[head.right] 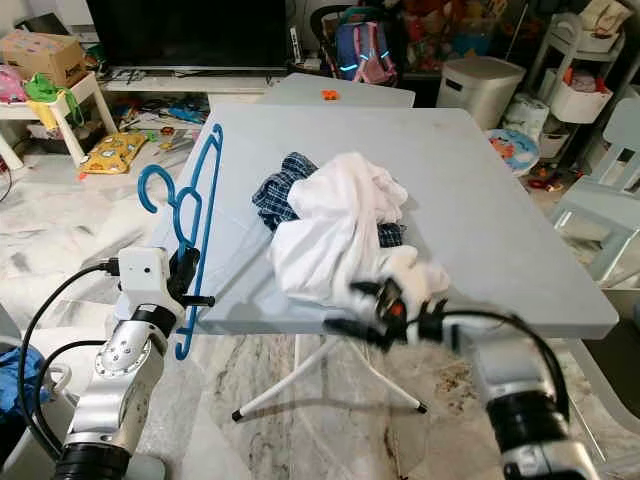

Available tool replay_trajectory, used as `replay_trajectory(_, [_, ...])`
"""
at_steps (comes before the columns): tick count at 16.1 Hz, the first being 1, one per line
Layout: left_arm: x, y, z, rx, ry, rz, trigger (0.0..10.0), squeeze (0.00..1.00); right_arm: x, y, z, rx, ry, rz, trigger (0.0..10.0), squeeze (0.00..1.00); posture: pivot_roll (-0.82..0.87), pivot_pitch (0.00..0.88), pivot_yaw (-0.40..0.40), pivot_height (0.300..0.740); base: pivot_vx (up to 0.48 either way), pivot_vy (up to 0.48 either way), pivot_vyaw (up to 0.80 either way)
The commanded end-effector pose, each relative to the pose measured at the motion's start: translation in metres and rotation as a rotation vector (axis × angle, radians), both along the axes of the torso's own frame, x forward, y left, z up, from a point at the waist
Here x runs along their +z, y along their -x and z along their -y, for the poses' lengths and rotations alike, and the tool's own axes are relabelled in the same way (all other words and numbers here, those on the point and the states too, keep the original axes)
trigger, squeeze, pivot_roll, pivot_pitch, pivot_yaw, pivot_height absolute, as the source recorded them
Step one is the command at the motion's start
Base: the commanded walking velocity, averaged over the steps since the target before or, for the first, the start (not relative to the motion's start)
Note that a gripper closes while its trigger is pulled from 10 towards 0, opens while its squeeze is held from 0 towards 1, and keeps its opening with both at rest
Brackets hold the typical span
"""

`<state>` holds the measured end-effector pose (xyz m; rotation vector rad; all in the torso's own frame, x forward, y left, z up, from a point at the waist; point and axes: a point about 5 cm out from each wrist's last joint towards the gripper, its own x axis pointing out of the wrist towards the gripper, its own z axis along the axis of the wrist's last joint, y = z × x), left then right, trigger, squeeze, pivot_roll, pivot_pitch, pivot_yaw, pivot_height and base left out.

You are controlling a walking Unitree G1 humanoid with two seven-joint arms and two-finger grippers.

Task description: Hang hanger

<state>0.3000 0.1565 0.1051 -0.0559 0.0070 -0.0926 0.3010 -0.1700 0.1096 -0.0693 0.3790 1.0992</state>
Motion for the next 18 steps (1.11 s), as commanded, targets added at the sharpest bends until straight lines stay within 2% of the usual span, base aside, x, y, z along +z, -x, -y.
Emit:
replay_trajectory(1, [-0.011, 0.004, -0.002, 0.001, -0.009, -0.059, 10.0, 0.0, 0.0, 0.002, -0.005, 0.035, 0.02, -0.002, 10.0, 1.0, -0.1, 0.0, -0.01, 0.74, 0.0, 0.0, 0.0])
replay_trajectory(7, [-0.011, 0.004, -0.001, -0.007, -0.009, -0.061, 10.0, 0.0, -0.003, 0.005, -0.02, 0.045, 0.034, 0.01, 10.0, 1.0, -0.1, 0.0, -0.008, 0.74, 0.0, 0.0, 0.0])
replay_trajectory(9, [-0.011, 0.004, 0.0, -0.008, -0.008, -0.061, 10.0, 0.0, 0.009, -0.007, -0.022, -0.028, -0.003, 0.105, 10.0, 1.0, -0.1, 0.0, -0.008, 0.74, 0.0, 0.0, 0.0])
replay_trajectory(11, [-0.01, 0.002, 0.0, -0.007, -0.009, -0.059, 10.0, 0.0, 0.037, -0.033, -0.017, -0.207, -0.082, 0.245, 10.0, 1.0, -0.11, 0.0, -0.009, 0.74, 0.0, 0.0, 0.0])
replay_trajectory(13, [-0.01, 0.002, 0.001, -0.008, -0.008, -0.057, 10.0, 0.0, 0.053, -0.033, -0.019, -0.186, -0.127, 0.278, 10.0, 1.0, -0.11, 0.0, -0.01, 0.74, 0.0, 0.0, 0.0])
replay_trajectory(15, [-0.01, 0.002, 0.002, -0.008, -0.006, -0.058, 10.0, 0.0, 0.062, -0.025, -0.019, -0.107, -0.165, 0.251, 10.0, 1.0, -0.11, 0.0, -0.013, 0.74, 0.0, 0.0, 0.0])
replay_trajectory(18, [-0.011, 0.002, 0.001, -0.007, -0.005, -0.06, 10.0, 0.0, 0.053, -0.006, -0.011, 0.06, -0.126, 0.162, 10.0, 1.0, -0.11, 0.0, -0.016, 0.74, 0.0, 0.0, 0.0])
